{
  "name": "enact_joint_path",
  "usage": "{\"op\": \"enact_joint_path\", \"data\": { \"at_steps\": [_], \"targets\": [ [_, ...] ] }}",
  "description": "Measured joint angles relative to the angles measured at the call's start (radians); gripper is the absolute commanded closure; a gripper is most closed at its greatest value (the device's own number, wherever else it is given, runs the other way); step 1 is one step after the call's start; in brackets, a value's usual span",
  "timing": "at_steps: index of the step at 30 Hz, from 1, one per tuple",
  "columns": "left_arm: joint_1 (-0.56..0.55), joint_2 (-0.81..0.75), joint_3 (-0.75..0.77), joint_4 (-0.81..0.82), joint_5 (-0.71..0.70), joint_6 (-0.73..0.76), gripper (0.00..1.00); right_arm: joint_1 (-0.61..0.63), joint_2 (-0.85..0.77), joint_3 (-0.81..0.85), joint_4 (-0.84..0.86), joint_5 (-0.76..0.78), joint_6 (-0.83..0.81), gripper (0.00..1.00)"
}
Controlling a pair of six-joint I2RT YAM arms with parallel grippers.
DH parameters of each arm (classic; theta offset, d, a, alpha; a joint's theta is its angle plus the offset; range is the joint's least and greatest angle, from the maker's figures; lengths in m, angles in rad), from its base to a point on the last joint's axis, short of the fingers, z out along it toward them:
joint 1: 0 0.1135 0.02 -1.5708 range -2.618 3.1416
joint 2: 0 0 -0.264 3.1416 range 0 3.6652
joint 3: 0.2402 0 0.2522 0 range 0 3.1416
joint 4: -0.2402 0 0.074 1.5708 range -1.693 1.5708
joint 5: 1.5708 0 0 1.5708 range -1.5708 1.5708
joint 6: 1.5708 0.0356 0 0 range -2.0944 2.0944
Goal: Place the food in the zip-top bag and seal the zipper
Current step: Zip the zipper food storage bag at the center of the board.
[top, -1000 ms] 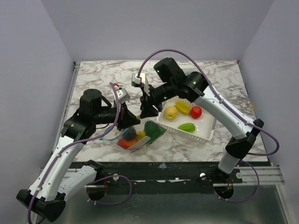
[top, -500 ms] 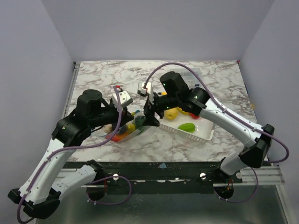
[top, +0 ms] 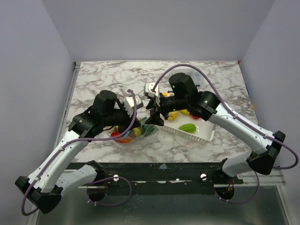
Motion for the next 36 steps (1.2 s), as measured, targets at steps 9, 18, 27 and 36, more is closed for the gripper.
{"op": "enact_joint_path", "data": {
  "at_steps": [9,18,27,36],
  "targets": [
    [0.0,0.006,0.002,0.007,0.039,-0.003,1.0,0.0,0.068,0.053,-0.085,-0.021,-0.029,0.58],
    [0.0,-0.006,0.002,0.017,0.059,-0.004,1.0,0.0,0.095,0.079,-0.114,-0.072,-0.045,0.66],
    [0.0,-0.019,0.002,0.021,0.069,-0.007,1.0,-0.001,0.122,0.101,-0.116,-0.122,-0.044,0.79],
    [0.0,-0.032,0.002,0.021,0.068,-0.012,0.85,-0.001,0.13,0.097,-0.11,-0.135,-0.009,1.0]
  ]
}}
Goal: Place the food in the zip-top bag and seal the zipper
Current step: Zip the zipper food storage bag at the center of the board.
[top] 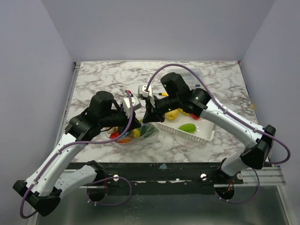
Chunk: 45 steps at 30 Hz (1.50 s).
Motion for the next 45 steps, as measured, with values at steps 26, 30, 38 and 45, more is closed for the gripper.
{"op": "enact_joint_path", "data": {
  "at_steps": [26,30,38,45],
  "targets": [
    [0.0,-0.046,-0.013,0.144,-0.001,-0.079,0.88,0.001,-0.076,-0.118,0.17,0.044,0.175,1.0],
    [0.001,-0.047,-0.016,0.149,-0.003,-0.077,1.0,0.001,-0.077,-0.118,0.166,0.042,0.181,1.0],
    [0.003,-0.066,-0.016,0.153,-0.043,-0.076,1.0,0.017,-0.099,-0.144,0.225,0.187,0.365,1.0],
    [0.003,-0.071,-0.015,0.156,-0.117,-0.081,1.0,0.038,-0.131,-0.224,0.352,0.372,0.573,1.0]
  ]
}}
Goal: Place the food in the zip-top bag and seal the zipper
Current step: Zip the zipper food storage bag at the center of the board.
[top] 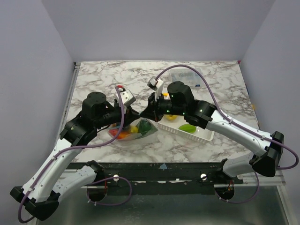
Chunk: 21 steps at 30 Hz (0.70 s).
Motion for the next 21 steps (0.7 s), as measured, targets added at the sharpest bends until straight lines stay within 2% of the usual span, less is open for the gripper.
{"op": "enact_joint_path", "data": {
  "at_steps": [10,14,18,19,21],
  "targets": [
    [-0.001,0.028,0.039,-0.053,-0.034,-0.014,1.0,0.006,-0.065,-0.111,0.101,0.227,0.163,1.0],
    [-0.002,0.016,0.04,-0.082,-0.045,-0.016,1.0,0.005,-0.073,-0.129,0.118,0.273,0.19,1.0],
    [-0.003,-0.045,0.04,-0.141,-0.044,-0.02,1.0,-0.05,-0.076,-0.146,0.12,0.325,0.174,1.0],
    [-0.003,-0.063,0.04,-0.152,-0.044,-0.019,1.0,-0.066,-0.076,-0.15,0.122,0.297,0.158,0.97],
    [-0.003,-0.082,0.04,-0.159,-0.044,-0.019,1.0,-0.078,-0.074,-0.15,0.124,0.175,0.103,0.79]
  ]
}}
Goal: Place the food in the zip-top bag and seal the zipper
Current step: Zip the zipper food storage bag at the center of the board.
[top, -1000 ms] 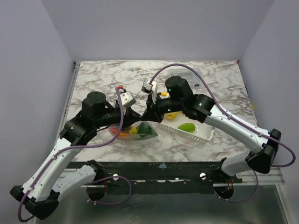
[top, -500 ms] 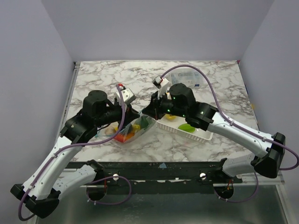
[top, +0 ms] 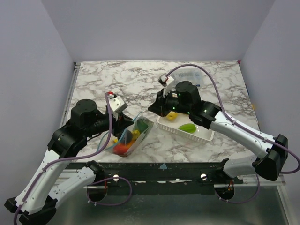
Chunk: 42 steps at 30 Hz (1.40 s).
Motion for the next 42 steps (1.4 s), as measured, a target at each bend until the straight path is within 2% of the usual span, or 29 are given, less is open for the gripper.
{"op": "enact_joint_path", "data": {
  "at_steps": [4,7,9,13,19,23,25,31,33,34,39,42],
  "targets": [
    [0.0,-0.022,0.0,-0.001,0.001,0.0,1.0,0.012,0.012,0.034,-0.01,-0.223,-0.132,0.63],
    [0.0,-0.011,0.0,-0.001,0.003,0.0,1.0,0.015,0.011,0.059,-0.01,-0.309,-0.244,0.45],
    [0.0,-0.003,0.0,-0.001,0.005,0.0,1.0,0.015,0.011,0.087,-0.027,-0.358,-0.315,0.38],
    [0.0,0.024,0.0,-0.001,0.013,0.0,1.0,0.013,0.048,0.22,-0.132,-0.499,-0.462,0.33],
    [0.0,0.039,0.0,0.003,0.024,0.0,1.0,0.014,0.158,0.394,-0.265,-0.641,-0.607,0.33],
    [0.0,0.045,0.0,0.008,0.026,0.0,1.0,0.014,0.227,0.424,-0.349,-0.693,-0.661,0.39],
    [0.0,0.05,0.0,0.012,0.027,0.0,1.0,0.014,0.256,0.425,-0.385,-0.704,-0.681,0.46],
    [0.0,0.054,0.0,0.014,0.031,0.005,1.0,0.014,0.296,0.425,-0.43,-0.706,-0.701,0.8],
    [0.0,0.058,0.003,0.014,0.034,0.01,1.0,0.013,0.296,0.425,-0.428,-0.703,-0.695,0.96],
    [0.0,0.06,0.005,0.013,0.033,0.012,1.0,0.014,0.296,0.425,-0.426,-0.701,-0.69,1.0],
    [0.0,0.062,0.008,0.009,0.025,0.021,1.0,0.014,0.292,0.409,-0.388,-0.67,-0.637,1.0],
    [0.0,0.072,0.017,0.002,-0.006,0.019,1.0,0.016,0.278,0.372,-0.319,-0.599,-0.56,1.0]
  ]
}}
